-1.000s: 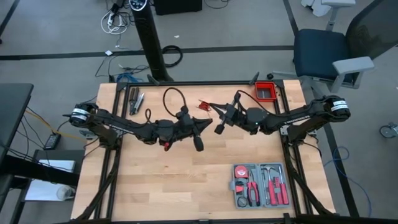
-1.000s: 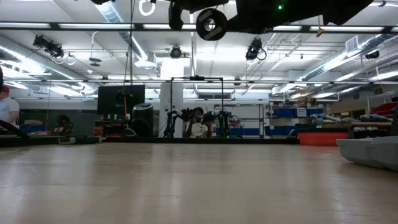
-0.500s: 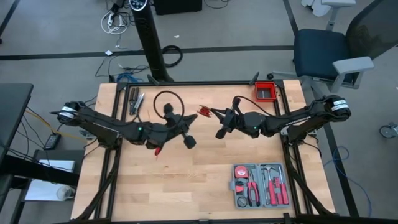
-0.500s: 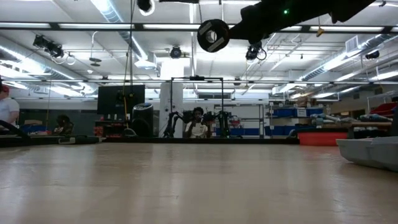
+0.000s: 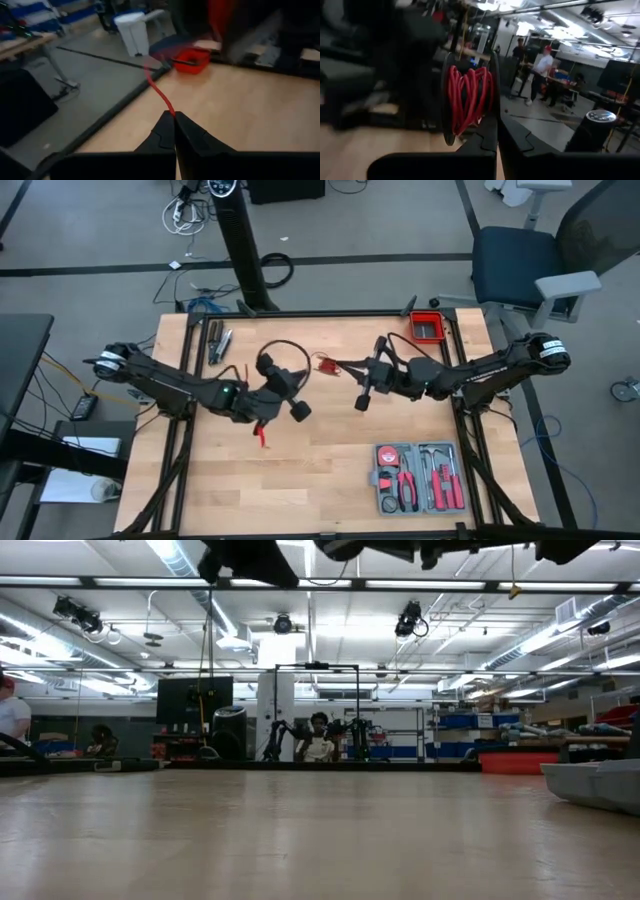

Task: Coil cords
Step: Uncoil the wire

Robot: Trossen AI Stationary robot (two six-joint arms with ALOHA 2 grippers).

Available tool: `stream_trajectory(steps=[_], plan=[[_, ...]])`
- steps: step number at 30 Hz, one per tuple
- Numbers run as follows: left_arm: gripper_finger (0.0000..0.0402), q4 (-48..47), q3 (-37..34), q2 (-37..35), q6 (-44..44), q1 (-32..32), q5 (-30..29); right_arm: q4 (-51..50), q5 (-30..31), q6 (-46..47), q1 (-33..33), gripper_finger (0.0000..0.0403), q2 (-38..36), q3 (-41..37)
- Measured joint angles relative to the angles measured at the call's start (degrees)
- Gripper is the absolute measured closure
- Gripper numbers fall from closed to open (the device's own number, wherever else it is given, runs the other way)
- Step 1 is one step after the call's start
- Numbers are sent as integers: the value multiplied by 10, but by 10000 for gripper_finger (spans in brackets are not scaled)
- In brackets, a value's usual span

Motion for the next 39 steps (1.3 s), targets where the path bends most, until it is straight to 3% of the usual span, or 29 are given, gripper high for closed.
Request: stream_trajectory(steps=[5,11,18,23,28,33,39], plan=[[401,56,0,48,-10,0,100,32,29,3,-17,403,0,0],[401,156,-1,79,-2,0,239,-17,68,10,-49,403,0,0],[401,241,-1,61,61,-5,290,-98,70,19,-68,403,1,0],[401,236,-1,17,116,-7,219,-150,70,15,-68,403,1,0],[401,195,0,-19,173,-18,75,-194,60,15,-54,403,-15,0],[401,113,0,-25,176,-26,-59,-230,24,14,-27,402,-65,0],[401,-2,0,-20,85,-17,-62,-223,-13,20,-5,401,-135,0]])
